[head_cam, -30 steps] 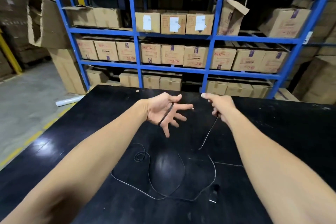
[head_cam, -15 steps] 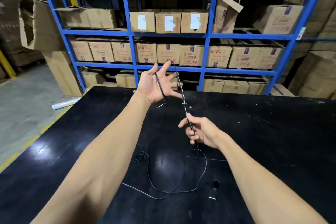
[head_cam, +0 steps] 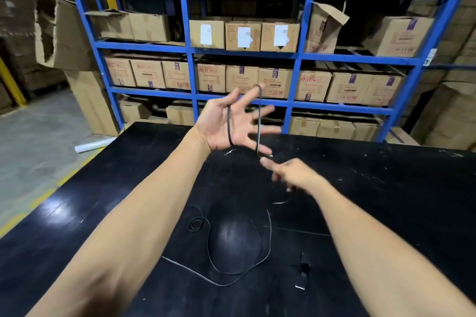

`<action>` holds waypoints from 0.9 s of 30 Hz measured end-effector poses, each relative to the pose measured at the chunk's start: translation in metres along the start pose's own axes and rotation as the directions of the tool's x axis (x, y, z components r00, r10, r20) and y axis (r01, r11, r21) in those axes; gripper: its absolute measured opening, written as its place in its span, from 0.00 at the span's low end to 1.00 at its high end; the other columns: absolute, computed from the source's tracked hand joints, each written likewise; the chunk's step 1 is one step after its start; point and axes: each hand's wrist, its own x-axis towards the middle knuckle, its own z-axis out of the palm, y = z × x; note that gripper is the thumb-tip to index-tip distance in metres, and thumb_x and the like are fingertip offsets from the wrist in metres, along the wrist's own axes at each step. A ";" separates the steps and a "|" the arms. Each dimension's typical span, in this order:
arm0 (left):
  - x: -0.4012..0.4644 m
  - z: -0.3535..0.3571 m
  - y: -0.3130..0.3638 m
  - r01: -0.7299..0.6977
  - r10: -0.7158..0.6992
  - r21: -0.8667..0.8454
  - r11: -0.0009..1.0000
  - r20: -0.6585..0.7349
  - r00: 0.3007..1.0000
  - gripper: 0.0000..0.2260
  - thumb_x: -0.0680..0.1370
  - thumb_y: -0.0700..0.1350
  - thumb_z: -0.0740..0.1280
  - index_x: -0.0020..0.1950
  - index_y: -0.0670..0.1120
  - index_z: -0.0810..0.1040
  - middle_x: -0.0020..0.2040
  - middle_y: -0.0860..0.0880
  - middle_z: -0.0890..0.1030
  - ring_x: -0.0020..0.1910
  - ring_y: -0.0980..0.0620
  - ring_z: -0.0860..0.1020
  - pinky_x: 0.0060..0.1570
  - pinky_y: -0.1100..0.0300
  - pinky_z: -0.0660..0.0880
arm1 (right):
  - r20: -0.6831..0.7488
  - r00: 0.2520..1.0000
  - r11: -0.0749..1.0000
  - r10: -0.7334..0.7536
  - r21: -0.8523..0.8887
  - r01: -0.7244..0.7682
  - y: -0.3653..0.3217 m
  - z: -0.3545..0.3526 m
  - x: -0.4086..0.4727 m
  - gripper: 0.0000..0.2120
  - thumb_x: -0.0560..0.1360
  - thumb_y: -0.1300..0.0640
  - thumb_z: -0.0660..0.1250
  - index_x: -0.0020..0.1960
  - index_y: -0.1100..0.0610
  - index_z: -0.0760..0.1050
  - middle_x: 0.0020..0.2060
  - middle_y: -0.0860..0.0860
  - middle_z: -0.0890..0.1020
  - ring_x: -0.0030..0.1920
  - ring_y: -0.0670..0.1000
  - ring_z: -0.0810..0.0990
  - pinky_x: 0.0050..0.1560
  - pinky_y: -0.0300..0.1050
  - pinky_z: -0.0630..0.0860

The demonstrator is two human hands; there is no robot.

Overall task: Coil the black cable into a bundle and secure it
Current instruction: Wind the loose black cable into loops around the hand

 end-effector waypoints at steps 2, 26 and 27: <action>-0.008 0.000 -0.004 0.253 -0.254 0.057 0.966 0.019 0.967 0.23 0.82 0.62 0.47 0.78 0.62 0.57 0.81 0.48 0.51 0.75 0.26 0.53 0.64 0.20 0.46 | -0.022 0.996 0.972 -0.082 -0.221 0.075 -0.013 -0.029 0.005 0.30 0.67 0.28 0.71 0.32 0.56 0.79 0.23 0.50 0.74 0.28 0.52 0.74 0.35 0.44 0.72; -0.004 -0.008 0.012 -0.287 0.252 -0.107 0.952 -0.262 0.932 0.23 0.83 0.59 0.49 0.78 0.58 0.61 0.79 0.40 0.56 0.73 0.23 0.55 0.60 0.17 0.53 | 0.366 0.910 0.951 -0.195 0.297 0.084 -0.023 0.013 -0.026 0.33 0.79 0.30 0.57 0.51 0.56 0.87 0.27 0.50 0.68 0.26 0.48 0.64 0.38 0.44 0.77; -0.005 -0.004 0.012 -0.261 0.239 -0.098 0.960 -0.193 0.952 0.23 0.83 0.59 0.48 0.78 0.59 0.60 0.80 0.41 0.54 0.74 0.23 0.54 0.61 0.17 0.51 | 0.339 0.925 0.962 -0.172 0.262 0.083 -0.021 0.012 -0.026 0.36 0.76 0.27 0.58 0.47 0.58 0.87 0.26 0.50 0.67 0.26 0.48 0.64 0.39 0.45 0.78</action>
